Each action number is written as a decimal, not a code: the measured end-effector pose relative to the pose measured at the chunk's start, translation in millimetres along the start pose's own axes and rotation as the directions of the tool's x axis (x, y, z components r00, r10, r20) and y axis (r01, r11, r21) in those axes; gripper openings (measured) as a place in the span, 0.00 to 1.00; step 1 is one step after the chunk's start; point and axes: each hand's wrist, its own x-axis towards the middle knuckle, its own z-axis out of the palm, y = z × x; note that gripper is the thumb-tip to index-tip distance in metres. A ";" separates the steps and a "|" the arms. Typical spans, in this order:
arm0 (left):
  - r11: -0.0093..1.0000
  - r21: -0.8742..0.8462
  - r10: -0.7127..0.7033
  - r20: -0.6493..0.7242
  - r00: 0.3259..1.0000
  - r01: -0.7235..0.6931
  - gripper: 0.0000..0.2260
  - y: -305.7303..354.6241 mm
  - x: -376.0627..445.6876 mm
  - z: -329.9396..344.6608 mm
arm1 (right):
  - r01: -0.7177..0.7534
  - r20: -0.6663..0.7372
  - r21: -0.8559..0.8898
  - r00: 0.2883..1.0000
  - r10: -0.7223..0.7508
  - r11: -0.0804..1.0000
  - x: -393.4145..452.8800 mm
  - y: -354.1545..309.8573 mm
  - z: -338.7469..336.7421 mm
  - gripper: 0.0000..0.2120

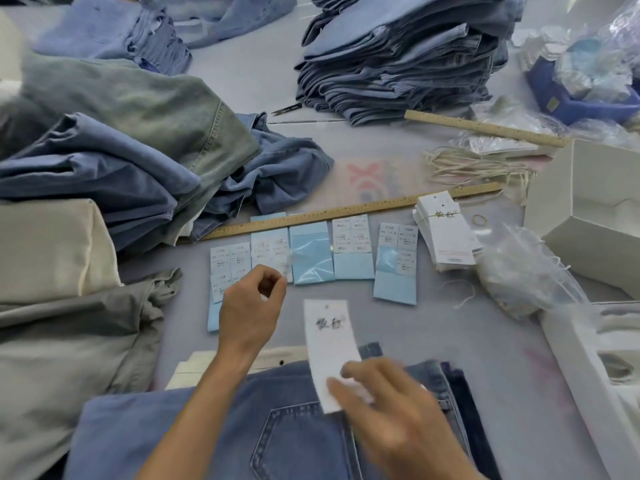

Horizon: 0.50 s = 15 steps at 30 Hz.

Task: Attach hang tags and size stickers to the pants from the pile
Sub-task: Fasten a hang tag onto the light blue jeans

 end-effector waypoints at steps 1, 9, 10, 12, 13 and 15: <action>0.999 0.029 0.019 0.000 1.000 -0.019 0.05 -3.0 -1.9 -8.7 | 0.016 0.154 0.033 0.988 -0.021 0.999 -11.7 -27.4 9.7 0.05; 0.932 0.227 0.277 0.059 0.959 -0.283 0.04 -11.1 -40.5 -64.2 | -0.269 0.334 0.035 0.911 0.243 0.962 -58.6 -90.5 27.5 0.04; 0.915 0.239 0.317 0.071 0.946 -0.325 0.04 -10.2 -46.8 -67.9 | -0.255 0.326 -0.007 0.913 0.243 0.967 -60.1 -97.0 30.4 0.05; 0.861 0.286 0.410 0.101 0.906 -0.422 0.04 -7.9 -62.3 -73.1 | -0.221 0.300 -0.054 0.927 0.227 0.974 -58.9 -106.5 34.2 0.18; 0.820 0.323 0.458 0.125 0.880 -0.472 0.06 -6.9 -71.8 -74.6 | -0.199 0.257 -0.076 0.943 0.212 0.977 -57.4 -108.9 33.1 0.24; 0.736 0.369 0.529 0.210 0.822 -0.568 0.10 -7.9 -95.0 -76.0 | -0.207 0.181 -0.019 0.961 0.207 0.978 -59.5 -111.9 29.5 0.29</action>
